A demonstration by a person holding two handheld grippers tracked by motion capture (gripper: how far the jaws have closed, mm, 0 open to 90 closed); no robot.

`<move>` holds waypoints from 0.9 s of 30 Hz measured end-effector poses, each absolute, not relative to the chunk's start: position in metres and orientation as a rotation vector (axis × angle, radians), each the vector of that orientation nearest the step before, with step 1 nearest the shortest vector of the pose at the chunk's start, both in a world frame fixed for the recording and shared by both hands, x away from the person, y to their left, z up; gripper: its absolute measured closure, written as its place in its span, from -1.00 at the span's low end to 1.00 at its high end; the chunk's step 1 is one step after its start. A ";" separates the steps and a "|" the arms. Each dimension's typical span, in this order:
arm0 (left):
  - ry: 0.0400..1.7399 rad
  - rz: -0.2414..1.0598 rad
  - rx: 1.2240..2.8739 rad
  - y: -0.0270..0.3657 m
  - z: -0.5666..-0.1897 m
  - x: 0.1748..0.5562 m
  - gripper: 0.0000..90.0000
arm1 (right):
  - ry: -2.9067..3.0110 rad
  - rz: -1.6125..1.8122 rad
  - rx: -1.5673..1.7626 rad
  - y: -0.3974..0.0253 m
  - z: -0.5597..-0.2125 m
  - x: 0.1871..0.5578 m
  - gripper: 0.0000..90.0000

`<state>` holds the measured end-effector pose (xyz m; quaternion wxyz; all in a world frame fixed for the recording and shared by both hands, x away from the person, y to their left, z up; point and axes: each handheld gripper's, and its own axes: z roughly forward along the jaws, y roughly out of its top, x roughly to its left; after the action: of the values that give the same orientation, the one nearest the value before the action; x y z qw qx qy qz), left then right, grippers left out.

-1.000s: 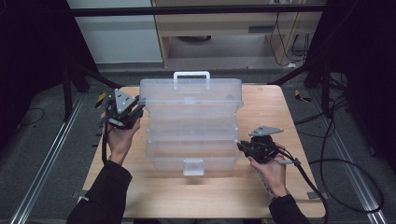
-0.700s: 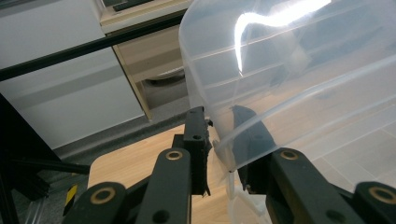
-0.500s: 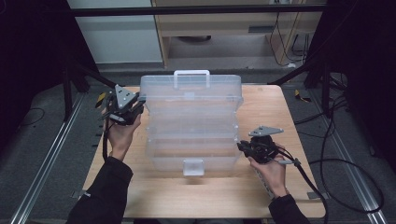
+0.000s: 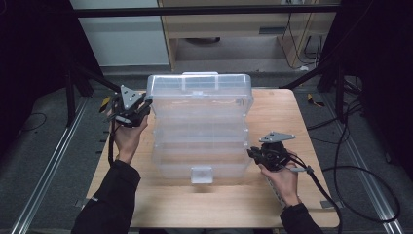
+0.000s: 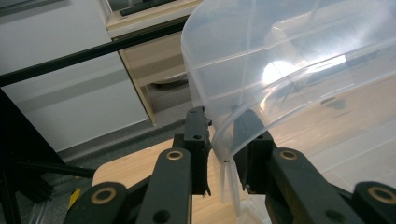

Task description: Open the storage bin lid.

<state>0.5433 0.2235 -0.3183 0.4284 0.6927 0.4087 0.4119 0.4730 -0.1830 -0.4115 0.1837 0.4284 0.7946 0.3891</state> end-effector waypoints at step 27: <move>1.022 1.040 1.759 0.221 -0.310 0.563 0.66 | 2.234 1.097 1.212 -0.183 -0.412 0.474 0.74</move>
<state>0.5633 0.2210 -0.3101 0.4156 0.7002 0.4068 0.4142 0.4740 -0.1829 -0.4117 0.1856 0.4301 0.7931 0.3893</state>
